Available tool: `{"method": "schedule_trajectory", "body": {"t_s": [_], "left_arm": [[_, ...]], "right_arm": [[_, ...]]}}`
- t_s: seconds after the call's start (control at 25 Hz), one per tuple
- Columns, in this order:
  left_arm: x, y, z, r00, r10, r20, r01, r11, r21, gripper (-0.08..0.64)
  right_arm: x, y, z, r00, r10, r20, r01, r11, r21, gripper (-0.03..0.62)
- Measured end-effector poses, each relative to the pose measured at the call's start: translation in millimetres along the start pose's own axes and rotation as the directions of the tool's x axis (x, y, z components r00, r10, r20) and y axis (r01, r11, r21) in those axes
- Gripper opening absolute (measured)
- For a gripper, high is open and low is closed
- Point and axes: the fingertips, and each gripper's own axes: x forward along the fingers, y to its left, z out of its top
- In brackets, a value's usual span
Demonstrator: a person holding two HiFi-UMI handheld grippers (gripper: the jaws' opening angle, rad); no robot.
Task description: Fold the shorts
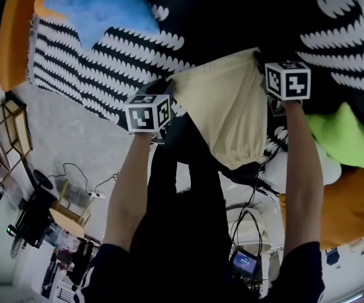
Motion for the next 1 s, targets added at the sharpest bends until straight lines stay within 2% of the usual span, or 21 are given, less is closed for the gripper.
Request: {"method": "schedule_trajectory", "body": {"t_s": [0.04,0.08,0.12,0.16,0.2,0.24,0.32,0.48,0.56,0.64,0.68,0.72,0.76,0.84,0.92,1.0], "left_arm": [[-1.6,0.5,1.4,1.000,0.017,0.019,-0.016,0.999,-0.030,0.066],[-5.1,1.3,1.5,0.999,0.033,0.038,-0.031,0.998,-0.054,0.073],[-9.7,1.8,-0.7,0.998,0.046,0.047,-0.043,0.997,-0.061,0.112],[-14.4,1.1,-4.6,0.998,0.053,0.043,-0.051,0.998,-0.045,0.191],[-19.0,-0.8,-8.9,0.998,0.057,0.035,-0.057,0.998,-0.012,0.254],[-23.8,-2.4,-12.6,0.997,0.062,0.033,-0.063,0.998,0.025,0.277],[-35.7,0.2,-17.0,0.993,0.098,0.059,-0.102,0.993,0.064,0.287],[-66.1,9.0,-23.5,0.970,0.192,0.149,-0.202,0.978,0.058,0.290],[-76.9,1.6,-31.6,0.972,0.171,0.160,-0.188,0.977,0.099,0.290],[-82.1,-18.1,-43.8,0.986,0.102,0.134,-0.129,0.969,0.213,0.290],[-84.3,-32.9,-51.4,0.992,0.061,0.110,-0.091,0.951,0.295,0.290],[-86.8,-50.3,-59.4,0.996,0.021,0.085,-0.052,0.921,0.386,0.290],[-88.9,-68.8,-68.3,0.998,-0.017,0.059,-0.014,0.880,0.475,0.290],[-89.2,-107.1,-94.3,0.996,-0.087,0.012,0.061,0.789,0.612,0.290],[-84.5,-147.9,-129.8,0.988,-0.153,-0.031,0.133,0.722,0.679,0.288],[-83.1,-183.1,-164.1,0.977,-0.202,-0.074,0.193,0.668,0.718,0.281]], "right_arm": [[-3.6,1.0,5.2,0.999,0.013,0.029,-0.014,1.000,0.018,0.121],[-9.4,2.7,11.3,0.997,0.030,0.067,-0.032,0.999,0.029,0.159],[-17.0,4.2,16.0,0.993,0.047,0.106,-0.050,0.998,0.028,0.221],[-26.2,5.2,19.1,0.988,0.059,0.140,-0.061,0.998,0.010,0.256],[-36.5,6.1,20.8,0.984,0.067,0.167,-0.064,0.998,-0.024,0.262],[-47.0,7.7,21.1,0.980,0.074,0.185,-0.062,0.996,-0.067,0.252],[-67.5,13.8,18.4,0.977,0.089,0.195,-0.056,0.984,-0.166,0.271],[-123.2,30.3,2.3,0.976,0.094,0.194,-0.016,0.929,-0.370,0.276],[-150.0,46.8,-13.5,0.980,0.100,0.171,-0.015,0.899,-0.438,0.275],[-168.8,66.7,-32.7,0.987,0.101,0.125,-0.021,0.849,-0.528,0.278],[-176.0,75.5,-43.4,0.990,0.098,0.097,-0.025,0.816,-0.578,0.272],[-182.0,83.1,-54.7,0.993,0.097,0.068,-0.034,0.782,-0.622,0.255],[-186.4,89.8,-67.3,0.994,0.101,0.040,-0.051,0.754,-0.655,0.247],[-192.7,102.5,-100.7,0.992,0.124,-0.015,-0.101,0.719,-0.688,0.249],[-198.0,109.9,-139.2,0.987,0.141,-0.071,-0.149,0.679,-0.719,0.255],[-197.5,115.6,-173.6,0.981,0.143,-0.132,-0.192,0.602,-0.775,0.261]]}}
